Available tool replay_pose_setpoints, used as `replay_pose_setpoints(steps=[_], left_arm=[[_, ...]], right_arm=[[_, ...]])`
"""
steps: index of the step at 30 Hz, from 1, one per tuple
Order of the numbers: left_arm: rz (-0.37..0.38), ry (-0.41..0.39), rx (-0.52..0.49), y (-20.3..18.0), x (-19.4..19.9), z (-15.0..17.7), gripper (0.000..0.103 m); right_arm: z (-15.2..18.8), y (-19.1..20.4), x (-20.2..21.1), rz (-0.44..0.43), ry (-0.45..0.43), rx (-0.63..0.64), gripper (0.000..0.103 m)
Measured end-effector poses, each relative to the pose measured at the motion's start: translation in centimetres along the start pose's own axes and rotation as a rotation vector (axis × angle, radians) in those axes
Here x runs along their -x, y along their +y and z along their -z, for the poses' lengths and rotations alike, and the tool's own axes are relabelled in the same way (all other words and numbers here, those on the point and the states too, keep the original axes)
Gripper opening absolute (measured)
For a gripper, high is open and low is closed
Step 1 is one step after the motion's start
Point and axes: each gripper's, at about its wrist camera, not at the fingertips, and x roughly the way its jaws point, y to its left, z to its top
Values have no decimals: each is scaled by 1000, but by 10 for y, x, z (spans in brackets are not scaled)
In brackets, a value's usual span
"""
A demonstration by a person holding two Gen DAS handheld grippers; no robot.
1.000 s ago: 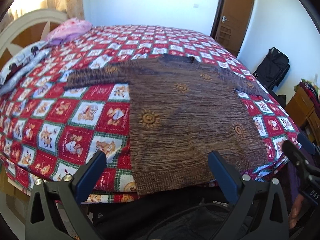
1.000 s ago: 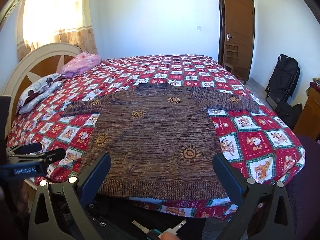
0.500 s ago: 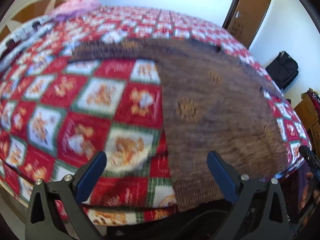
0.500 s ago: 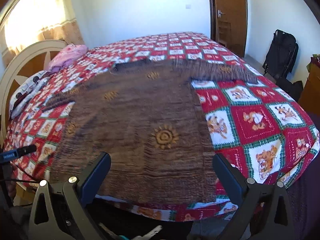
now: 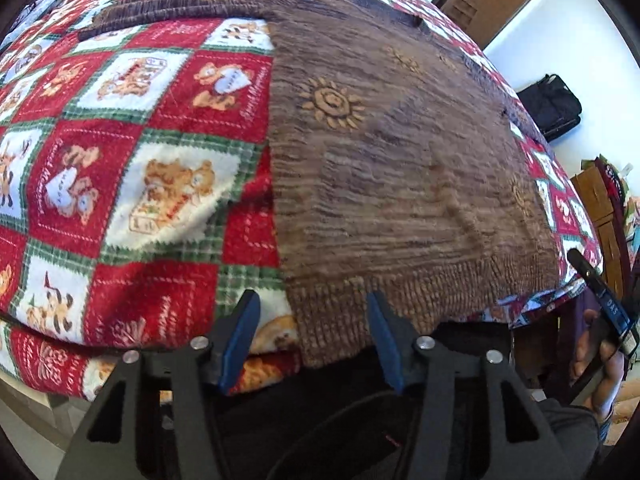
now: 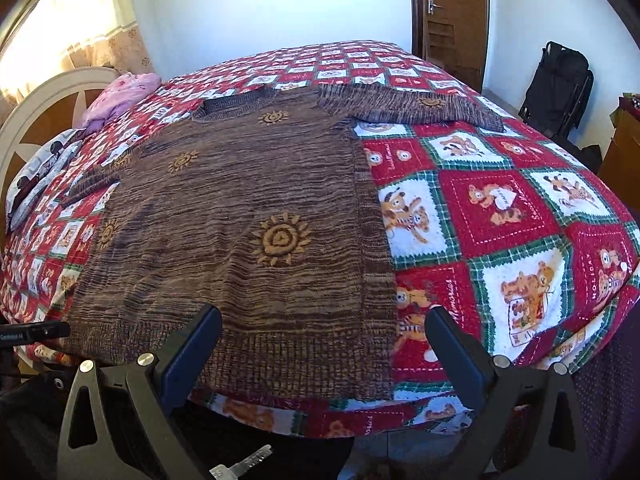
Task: Fold small clothes
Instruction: 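Grasp the sweater hem with the left tool while the right tool grasps it too, then lift the held hem with both tools and fold it toward the collar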
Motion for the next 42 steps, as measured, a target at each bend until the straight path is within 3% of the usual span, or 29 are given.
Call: replay_pose_setpoints(steps=[4, 6, 8, 10, 12, 14, 15, 19, 24, 27, 29, 30, 32, 38, 42], left_arm=[[-5, 11, -34, -9, -4, 3, 57], [-5, 21, -36, -9, -6, 3, 57], [-9, 22, -44, -11, -7, 3, 57], [-13, 23, -49, -13, -7, 3, 57], [-13, 23, -44, -10, -5, 3, 47], [-5, 23, -33, -10, -7, 2, 20], [2, 28, -27, -8, -7, 1, 16], [22, 22, -23, -5, -4, 3, 11], [-7, -4, -39, -10, 0, 3, 10], [-30, -9, -48, -10, 1, 3, 10], [-26, -5, -48, -10, 0, 3, 10], [-16, -3, -48, -9, -1, 3, 10], [28, 4, -42, -8, -3, 2, 7], [131, -152, -73, -6, 31, -5, 6], [189, -196, -77, -5, 36, -8, 6]], right_arm=[[2, -7, -1, -6, 3, -13, 101], [3, -13, -3, -12, 13, -29, 95], [5, -19, -7, -13, 34, -44, 81], [7, -25, -8, -16, 43, -63, 80], [10, -33, -8, -14, 48, -78, 80], [12, -38, -8, -9, 48, -91, 80], [13, -41, -9, -9, 51, -97, 80], [15, -41, -11, -5, 60, -92, 80], [16, -34, -13, 1, 51, -46, 71], [16, -29, -14, -18, 47, -21, 52], [18, -22, -15, -32, 54, 11, 34], [18, -19, -15, -40, 57, 25, 31], [19, -17, -15, -53, 57, 30, 11], [12, -44, 0, -213, -22, -121, 8], [8, -49, 9, -262, -76, -152, 8]])
